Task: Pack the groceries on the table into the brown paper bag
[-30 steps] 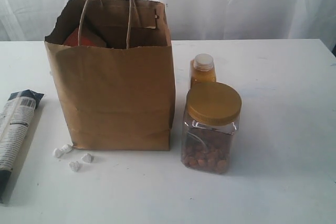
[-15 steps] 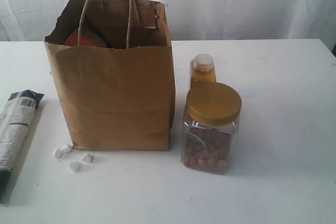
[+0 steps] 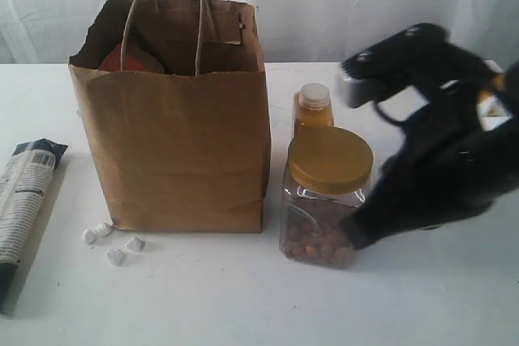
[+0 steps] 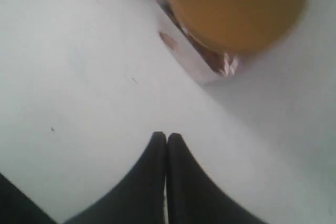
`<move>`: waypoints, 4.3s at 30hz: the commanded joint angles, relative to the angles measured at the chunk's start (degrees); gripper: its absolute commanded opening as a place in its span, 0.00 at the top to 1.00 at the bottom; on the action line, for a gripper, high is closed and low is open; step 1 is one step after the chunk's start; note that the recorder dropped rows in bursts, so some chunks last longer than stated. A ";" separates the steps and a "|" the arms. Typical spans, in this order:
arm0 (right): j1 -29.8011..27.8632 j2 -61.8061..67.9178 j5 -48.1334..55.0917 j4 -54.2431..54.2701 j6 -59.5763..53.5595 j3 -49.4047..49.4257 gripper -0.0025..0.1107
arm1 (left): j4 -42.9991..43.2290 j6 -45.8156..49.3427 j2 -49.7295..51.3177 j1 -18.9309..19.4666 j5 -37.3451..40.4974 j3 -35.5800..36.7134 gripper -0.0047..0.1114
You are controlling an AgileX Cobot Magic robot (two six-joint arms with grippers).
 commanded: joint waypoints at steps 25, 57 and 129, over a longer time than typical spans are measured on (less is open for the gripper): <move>8.84 26.54 -17.99 -48.25 46.16 0.07 0.98 | -0.09 -0.19 -0.25 -0.31 -0.05 0.24 0.96; -4.02 12.05 -23.53 -76.94 71.68 20.63 0.98 | -0.09 -0.19 -0.25 -0.31 -0.05 0.24 0.96; -17.95 -2.41 -37.98 -44.06 53.55 34.23 0.98 | -0.09 -0.19 -0.25 -0.31 -0.05 0.24 0.96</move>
